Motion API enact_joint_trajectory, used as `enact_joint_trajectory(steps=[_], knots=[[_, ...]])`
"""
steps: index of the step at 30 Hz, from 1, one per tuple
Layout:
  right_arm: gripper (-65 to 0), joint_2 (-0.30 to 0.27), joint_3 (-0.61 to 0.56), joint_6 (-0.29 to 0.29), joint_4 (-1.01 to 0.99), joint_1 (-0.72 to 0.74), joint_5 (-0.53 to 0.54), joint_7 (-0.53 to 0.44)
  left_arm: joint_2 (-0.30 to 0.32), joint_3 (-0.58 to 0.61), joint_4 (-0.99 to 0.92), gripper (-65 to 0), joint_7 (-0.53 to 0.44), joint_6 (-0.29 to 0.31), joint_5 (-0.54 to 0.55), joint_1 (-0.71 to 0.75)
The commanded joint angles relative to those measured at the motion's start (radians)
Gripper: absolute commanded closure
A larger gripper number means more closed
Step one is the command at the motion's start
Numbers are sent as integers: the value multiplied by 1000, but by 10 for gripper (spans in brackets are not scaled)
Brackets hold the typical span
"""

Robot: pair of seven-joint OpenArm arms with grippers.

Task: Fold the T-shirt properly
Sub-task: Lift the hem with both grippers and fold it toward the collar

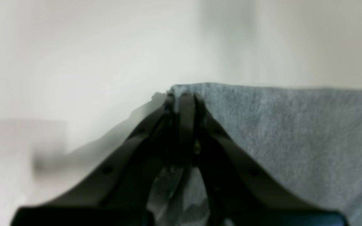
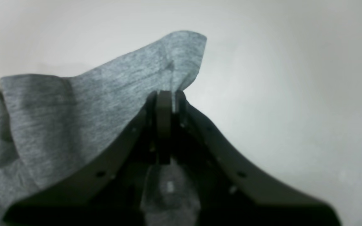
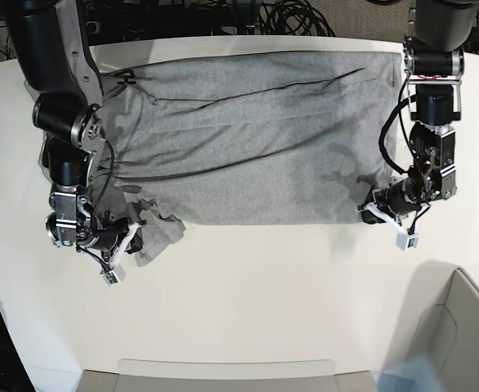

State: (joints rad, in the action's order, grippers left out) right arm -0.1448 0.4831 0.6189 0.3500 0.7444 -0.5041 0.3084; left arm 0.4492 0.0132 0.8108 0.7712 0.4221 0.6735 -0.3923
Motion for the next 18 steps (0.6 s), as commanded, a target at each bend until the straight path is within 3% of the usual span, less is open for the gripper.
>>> enact_joint_trajectory(steps=[1,8,13,18], knots=[[0,-3,-2,-9,40,39,-1,-2,20,-38,-1,0,43,-22,-39,-7],[0,55,4,-18,114,85,5,-4,23,-78,9,0,44,-22,-41,-15],[0,63,6,-18,114,120,26,-4,23,-86,127,0,54,-24,-41,-7],[0,58,7,-18,114,131,54,1,23,-88,204,0,127,-25,-41,6]])
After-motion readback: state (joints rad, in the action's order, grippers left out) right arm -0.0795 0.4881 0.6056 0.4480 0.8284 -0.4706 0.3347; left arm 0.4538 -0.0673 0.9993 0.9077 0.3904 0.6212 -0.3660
